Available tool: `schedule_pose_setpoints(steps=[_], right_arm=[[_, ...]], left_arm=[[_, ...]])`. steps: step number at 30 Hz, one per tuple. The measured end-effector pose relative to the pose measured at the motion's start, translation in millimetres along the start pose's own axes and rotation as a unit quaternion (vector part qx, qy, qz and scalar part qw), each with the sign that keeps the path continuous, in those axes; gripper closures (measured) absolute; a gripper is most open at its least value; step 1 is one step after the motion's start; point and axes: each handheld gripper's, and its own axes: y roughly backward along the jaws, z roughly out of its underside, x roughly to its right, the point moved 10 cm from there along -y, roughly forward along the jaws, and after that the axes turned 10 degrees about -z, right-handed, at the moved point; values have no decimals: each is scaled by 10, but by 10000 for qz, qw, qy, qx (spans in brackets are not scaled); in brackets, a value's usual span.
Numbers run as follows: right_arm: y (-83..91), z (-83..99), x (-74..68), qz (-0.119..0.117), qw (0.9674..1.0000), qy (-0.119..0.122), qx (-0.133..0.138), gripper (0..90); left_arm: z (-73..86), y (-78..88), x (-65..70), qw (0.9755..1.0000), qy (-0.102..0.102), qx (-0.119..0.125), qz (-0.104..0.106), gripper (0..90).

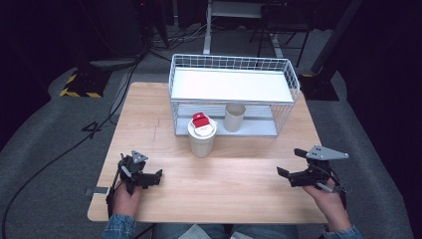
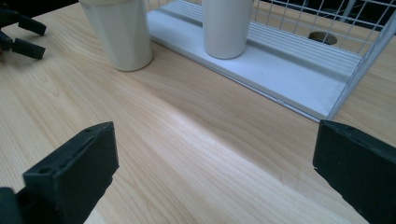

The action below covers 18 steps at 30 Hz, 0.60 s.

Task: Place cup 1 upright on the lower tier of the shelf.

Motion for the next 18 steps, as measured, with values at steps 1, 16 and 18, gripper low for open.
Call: schedule_pose_setpoints(steps=[1, 16, 18], right_arm=[[18, 19, -2, 3, 10000, -1, -2, 7], [-50, 413, 111, 107, 9981, -315, -511, 47], [-54, 494, 146, 134, 9978, -433, -491, 47]], left_arm=[[0, 0, 0, 10000, 1, 0, 0, 1], [0, 0, 0, 10000, 0, 0, -1, 1], [0, 0, 0, 10000, 0, -1, -1, 1]])
